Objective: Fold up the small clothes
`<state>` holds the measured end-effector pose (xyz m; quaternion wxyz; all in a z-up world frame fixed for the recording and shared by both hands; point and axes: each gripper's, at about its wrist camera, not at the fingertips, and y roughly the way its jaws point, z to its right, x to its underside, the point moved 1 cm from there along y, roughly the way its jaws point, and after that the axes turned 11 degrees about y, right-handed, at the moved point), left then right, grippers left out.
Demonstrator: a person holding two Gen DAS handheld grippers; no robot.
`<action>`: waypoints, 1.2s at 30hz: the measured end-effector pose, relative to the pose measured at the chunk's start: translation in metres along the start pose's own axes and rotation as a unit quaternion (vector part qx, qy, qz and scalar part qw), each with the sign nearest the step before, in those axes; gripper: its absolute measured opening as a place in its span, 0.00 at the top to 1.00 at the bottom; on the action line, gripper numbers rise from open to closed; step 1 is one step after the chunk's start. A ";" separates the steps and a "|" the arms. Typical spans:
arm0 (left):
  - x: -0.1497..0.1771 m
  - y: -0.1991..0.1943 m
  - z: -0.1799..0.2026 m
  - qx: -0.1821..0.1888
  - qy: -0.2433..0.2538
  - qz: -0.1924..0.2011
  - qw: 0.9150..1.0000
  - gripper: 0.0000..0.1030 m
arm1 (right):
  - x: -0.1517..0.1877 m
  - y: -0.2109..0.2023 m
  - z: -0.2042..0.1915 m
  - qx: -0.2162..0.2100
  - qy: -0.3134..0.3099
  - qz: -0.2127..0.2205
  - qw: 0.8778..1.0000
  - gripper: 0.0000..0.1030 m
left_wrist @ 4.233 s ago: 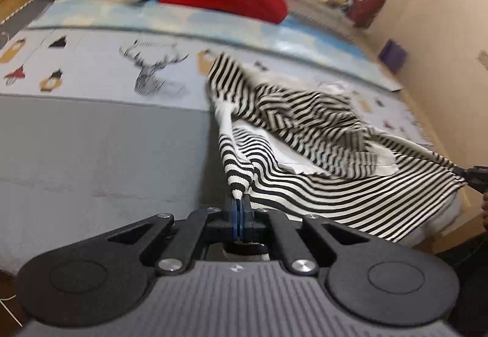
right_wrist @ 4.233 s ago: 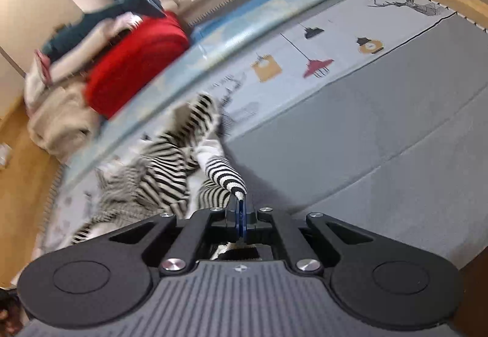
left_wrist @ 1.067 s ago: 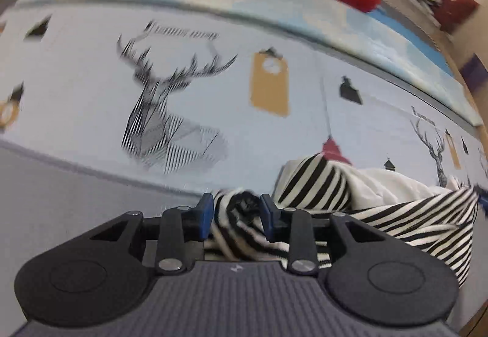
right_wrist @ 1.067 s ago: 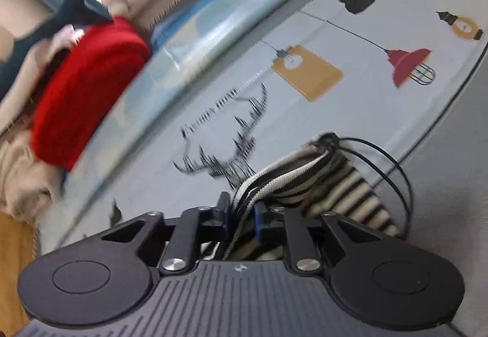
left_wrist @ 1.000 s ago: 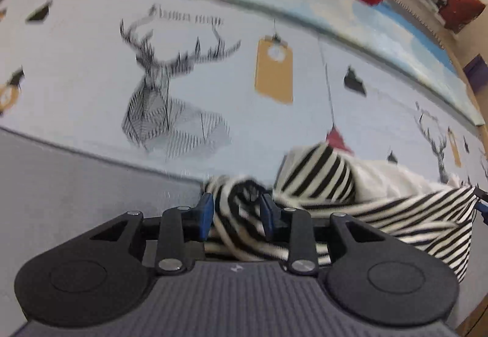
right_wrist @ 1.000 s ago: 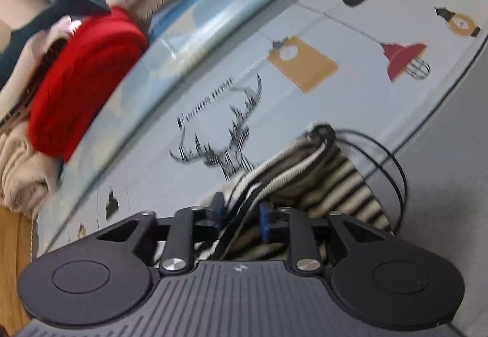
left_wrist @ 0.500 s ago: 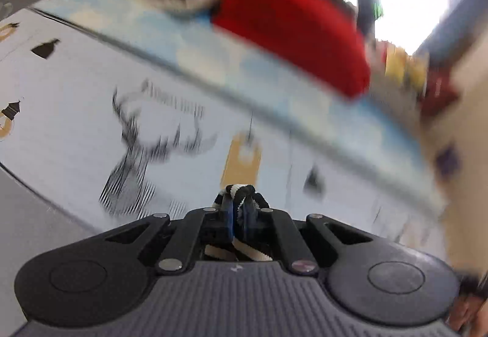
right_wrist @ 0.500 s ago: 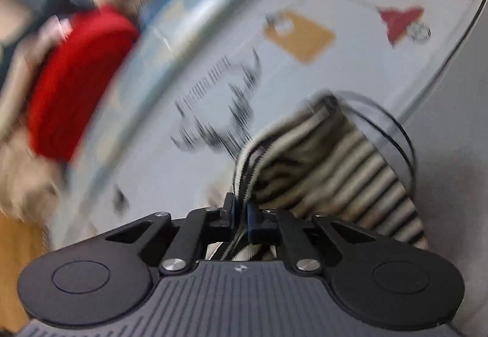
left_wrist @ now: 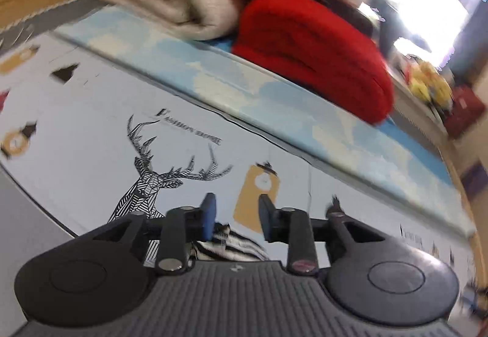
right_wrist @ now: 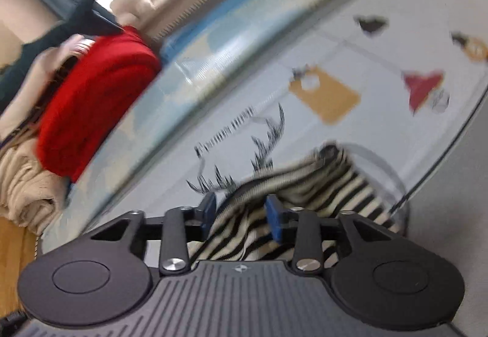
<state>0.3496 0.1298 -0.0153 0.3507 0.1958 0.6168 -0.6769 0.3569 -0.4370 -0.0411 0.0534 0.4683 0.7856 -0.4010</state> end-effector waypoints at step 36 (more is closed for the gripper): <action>0.132 -0.122 -0.038 0.110 0.118 -0.125 0.979 0.95 | 0.021 -0.157 0.068 -0.077 -0.149 -0.052 0.984 0.95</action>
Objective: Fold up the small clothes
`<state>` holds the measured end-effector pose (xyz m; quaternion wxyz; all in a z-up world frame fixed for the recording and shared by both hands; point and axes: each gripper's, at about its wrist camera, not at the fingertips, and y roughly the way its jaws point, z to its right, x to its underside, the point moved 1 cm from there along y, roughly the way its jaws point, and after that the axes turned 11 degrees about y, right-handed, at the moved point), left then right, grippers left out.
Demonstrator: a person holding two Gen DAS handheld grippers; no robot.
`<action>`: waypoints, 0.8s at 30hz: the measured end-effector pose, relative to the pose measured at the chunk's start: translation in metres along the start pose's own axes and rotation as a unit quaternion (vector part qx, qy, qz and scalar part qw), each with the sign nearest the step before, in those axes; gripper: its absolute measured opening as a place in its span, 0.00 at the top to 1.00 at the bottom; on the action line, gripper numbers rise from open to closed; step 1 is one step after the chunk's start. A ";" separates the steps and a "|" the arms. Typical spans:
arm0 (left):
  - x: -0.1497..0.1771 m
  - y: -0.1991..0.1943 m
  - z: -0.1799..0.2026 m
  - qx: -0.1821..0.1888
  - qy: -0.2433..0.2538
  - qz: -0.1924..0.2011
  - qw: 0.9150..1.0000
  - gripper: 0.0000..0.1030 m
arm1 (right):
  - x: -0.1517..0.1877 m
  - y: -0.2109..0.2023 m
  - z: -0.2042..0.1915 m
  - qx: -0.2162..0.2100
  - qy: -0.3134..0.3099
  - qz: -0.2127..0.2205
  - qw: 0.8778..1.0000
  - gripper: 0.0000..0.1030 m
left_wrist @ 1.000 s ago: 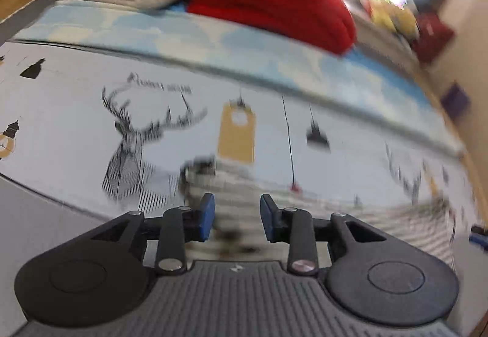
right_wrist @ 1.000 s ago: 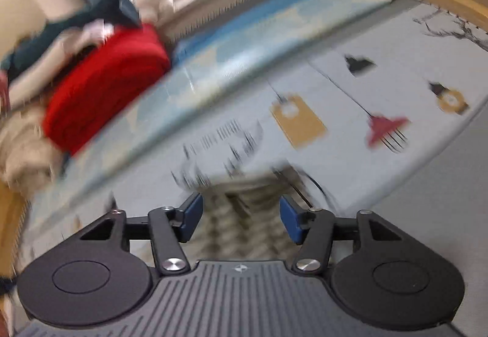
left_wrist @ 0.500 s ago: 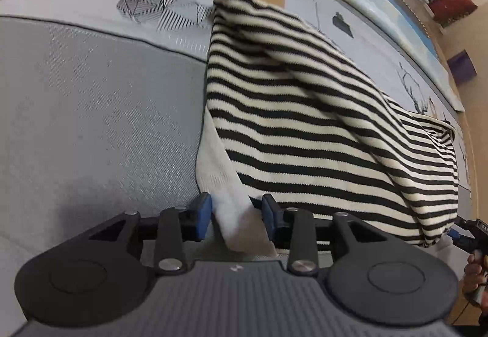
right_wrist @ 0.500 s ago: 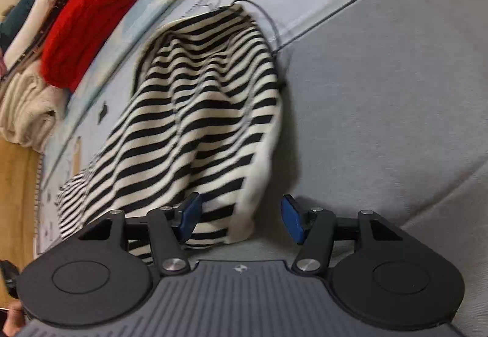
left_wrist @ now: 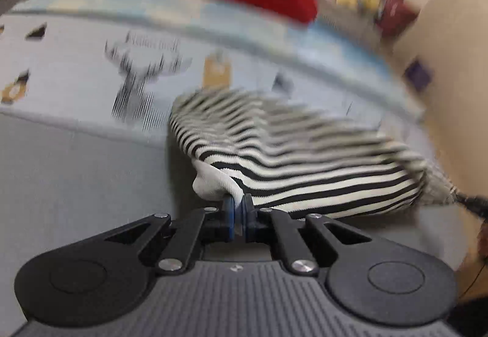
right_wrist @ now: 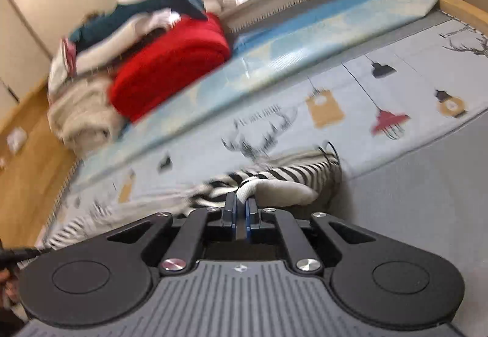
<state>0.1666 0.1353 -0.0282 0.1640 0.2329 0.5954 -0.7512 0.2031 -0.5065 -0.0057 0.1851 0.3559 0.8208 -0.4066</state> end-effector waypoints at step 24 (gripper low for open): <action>0.010 0.065 0.063 -0.037 0.110 -0.092 0.989 0.87 | 0.082 0.081 -0.047 0.044 -0.171 -0.089 0.980 0.49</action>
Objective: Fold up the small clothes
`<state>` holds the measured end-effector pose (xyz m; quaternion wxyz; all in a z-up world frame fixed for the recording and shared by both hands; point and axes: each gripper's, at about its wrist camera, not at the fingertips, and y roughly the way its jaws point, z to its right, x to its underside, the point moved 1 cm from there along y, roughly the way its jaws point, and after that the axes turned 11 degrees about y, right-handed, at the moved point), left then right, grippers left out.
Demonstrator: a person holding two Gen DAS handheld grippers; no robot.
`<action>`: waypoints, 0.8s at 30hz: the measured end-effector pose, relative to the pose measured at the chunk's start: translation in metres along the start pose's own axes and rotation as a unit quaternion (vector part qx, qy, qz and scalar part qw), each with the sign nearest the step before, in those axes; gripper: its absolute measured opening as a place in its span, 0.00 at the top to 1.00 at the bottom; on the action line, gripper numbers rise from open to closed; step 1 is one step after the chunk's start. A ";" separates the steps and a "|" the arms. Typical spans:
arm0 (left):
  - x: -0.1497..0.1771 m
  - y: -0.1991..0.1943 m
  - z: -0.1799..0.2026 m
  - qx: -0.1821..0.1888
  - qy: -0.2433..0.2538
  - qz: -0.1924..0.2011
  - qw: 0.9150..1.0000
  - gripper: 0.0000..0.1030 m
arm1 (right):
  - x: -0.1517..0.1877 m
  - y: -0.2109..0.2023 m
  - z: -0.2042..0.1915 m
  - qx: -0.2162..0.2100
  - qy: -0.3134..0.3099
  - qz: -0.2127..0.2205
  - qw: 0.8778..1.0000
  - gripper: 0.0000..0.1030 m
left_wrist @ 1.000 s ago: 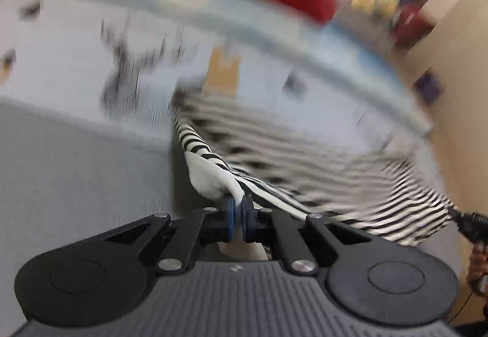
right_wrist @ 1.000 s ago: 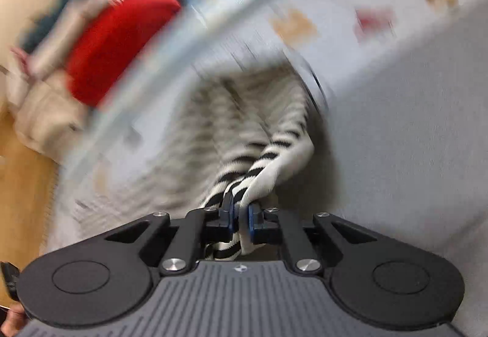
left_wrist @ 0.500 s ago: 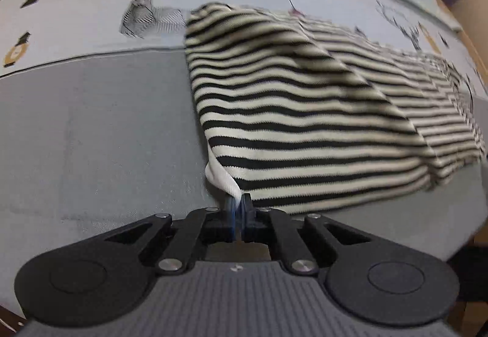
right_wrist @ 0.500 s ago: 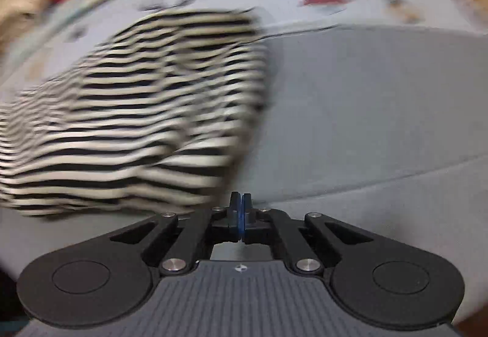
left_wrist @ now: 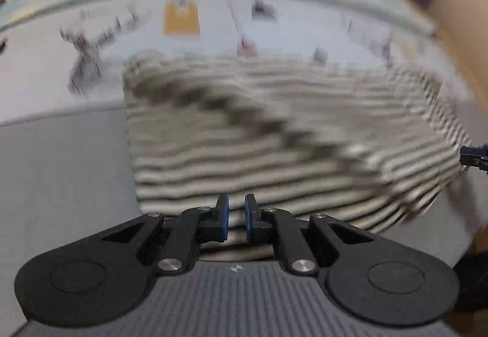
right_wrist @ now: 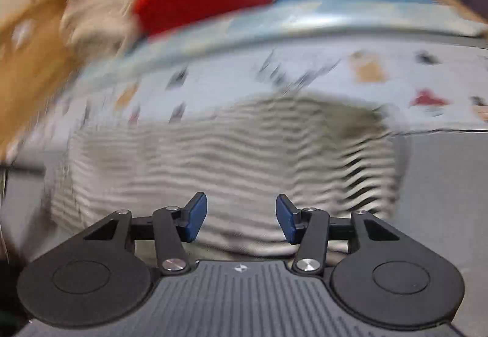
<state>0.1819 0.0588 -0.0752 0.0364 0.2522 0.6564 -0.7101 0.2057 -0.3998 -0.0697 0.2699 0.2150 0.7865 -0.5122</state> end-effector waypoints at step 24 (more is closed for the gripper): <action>0.013 -0.064 -0.081 -0.058 -0.124 0.076 0.988 0.74 | 0.105 0.099 -0.327 -0.047 -0.372 0.086 0.923 0.49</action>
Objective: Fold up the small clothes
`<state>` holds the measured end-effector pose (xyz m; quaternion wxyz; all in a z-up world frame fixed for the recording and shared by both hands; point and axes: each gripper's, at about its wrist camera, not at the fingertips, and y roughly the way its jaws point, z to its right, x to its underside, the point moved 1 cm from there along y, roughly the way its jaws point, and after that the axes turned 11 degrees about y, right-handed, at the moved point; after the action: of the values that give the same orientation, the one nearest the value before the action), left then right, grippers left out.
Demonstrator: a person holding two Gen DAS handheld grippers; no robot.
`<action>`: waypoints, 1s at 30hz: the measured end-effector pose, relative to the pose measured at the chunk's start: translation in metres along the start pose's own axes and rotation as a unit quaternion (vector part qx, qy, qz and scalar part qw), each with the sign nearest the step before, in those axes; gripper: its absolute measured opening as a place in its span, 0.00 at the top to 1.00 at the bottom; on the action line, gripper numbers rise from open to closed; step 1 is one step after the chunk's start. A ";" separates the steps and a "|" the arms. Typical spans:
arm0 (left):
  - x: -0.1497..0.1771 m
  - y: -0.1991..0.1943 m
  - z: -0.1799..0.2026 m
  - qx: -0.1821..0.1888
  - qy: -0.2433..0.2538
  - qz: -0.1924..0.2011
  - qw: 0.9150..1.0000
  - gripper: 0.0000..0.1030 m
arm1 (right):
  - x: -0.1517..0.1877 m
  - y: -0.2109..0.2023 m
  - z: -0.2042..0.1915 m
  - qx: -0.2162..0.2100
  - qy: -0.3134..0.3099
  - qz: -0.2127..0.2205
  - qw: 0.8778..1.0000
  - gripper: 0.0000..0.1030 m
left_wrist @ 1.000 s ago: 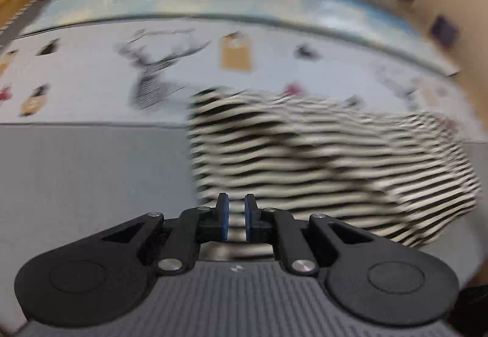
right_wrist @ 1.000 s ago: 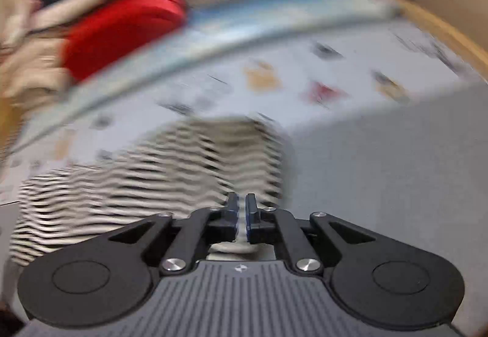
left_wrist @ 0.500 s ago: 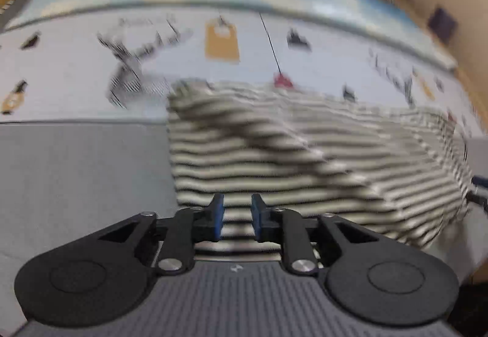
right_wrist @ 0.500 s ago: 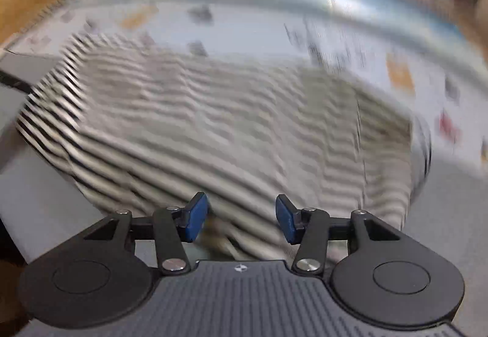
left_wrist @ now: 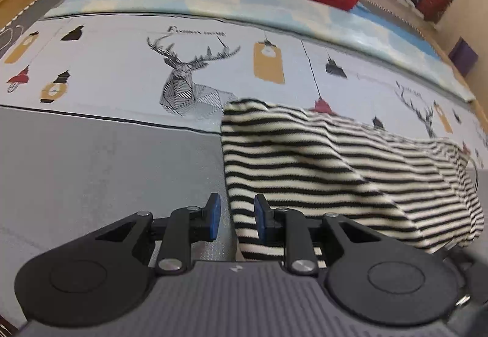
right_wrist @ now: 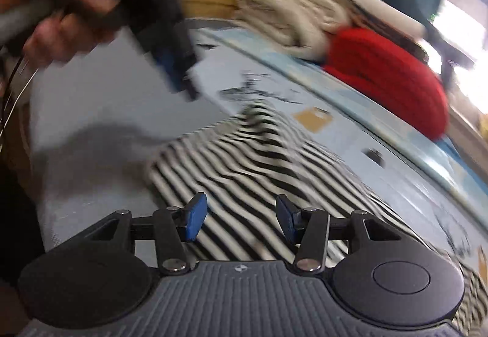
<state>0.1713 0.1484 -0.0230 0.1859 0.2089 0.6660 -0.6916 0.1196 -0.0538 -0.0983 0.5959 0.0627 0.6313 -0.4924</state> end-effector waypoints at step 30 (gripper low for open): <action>-0.009 0.006 -0.028 0.098 -0.123 -0.010 0.988 0.43 | -0.017 0.051 -0.059 -0.031 -0.091 -0.040 0.995 0.88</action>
<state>0.1833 0.1758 -0.0234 0.2375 0.1329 0.5693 -0.7758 0.1175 0.0222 -0.1237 0.6323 -0.0259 0.5915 -0.4997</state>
